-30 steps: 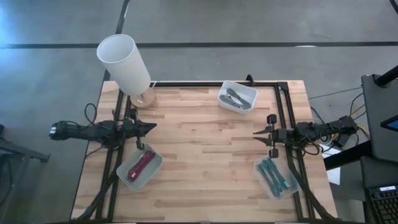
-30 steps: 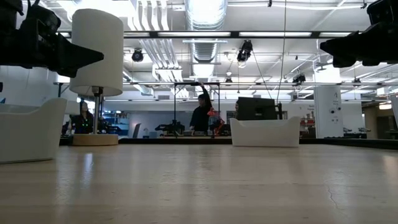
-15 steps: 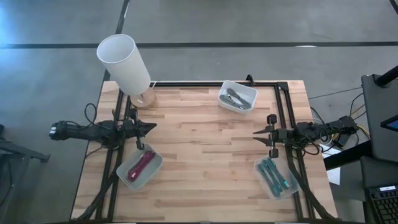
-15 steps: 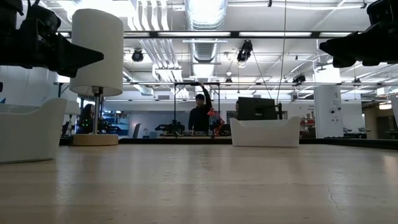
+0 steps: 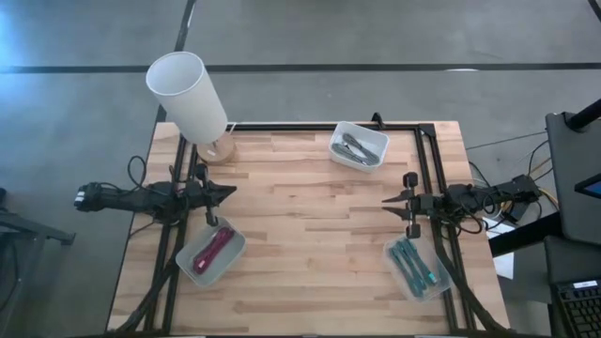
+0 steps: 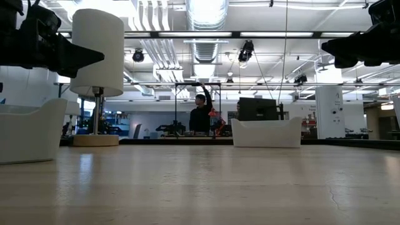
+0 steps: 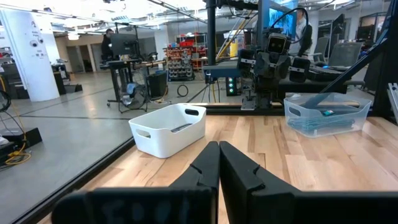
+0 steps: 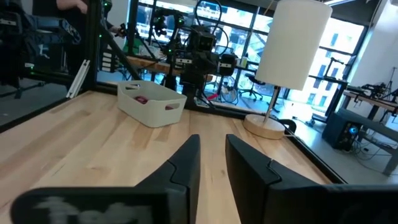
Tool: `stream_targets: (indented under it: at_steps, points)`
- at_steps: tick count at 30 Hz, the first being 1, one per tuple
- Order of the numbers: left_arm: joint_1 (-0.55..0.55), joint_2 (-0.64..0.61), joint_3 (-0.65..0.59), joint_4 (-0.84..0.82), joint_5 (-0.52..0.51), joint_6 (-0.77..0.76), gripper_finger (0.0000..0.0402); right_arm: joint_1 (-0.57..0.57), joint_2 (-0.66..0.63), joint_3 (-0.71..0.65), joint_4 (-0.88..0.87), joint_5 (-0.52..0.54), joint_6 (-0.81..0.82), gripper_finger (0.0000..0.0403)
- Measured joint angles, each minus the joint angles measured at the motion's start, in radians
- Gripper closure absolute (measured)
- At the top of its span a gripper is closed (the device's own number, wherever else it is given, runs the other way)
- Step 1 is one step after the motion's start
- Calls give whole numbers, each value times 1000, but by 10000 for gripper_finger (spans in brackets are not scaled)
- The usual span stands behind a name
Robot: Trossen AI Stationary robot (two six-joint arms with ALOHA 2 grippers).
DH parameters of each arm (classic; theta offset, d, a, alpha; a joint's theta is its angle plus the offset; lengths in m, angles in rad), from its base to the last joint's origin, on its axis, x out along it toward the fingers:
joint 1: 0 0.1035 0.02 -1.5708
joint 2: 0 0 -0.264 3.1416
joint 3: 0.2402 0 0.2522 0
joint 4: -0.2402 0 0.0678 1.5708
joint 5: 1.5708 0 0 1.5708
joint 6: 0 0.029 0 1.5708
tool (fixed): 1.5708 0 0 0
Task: Pick & Place USB Port
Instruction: Return to Home Position
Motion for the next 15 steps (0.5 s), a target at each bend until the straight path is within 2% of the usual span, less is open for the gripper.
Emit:
stream_targets:
  at_steps: [15]
  points:
    - [0,0,0,0,0,0,390,0,0,0,0,0,0,317]
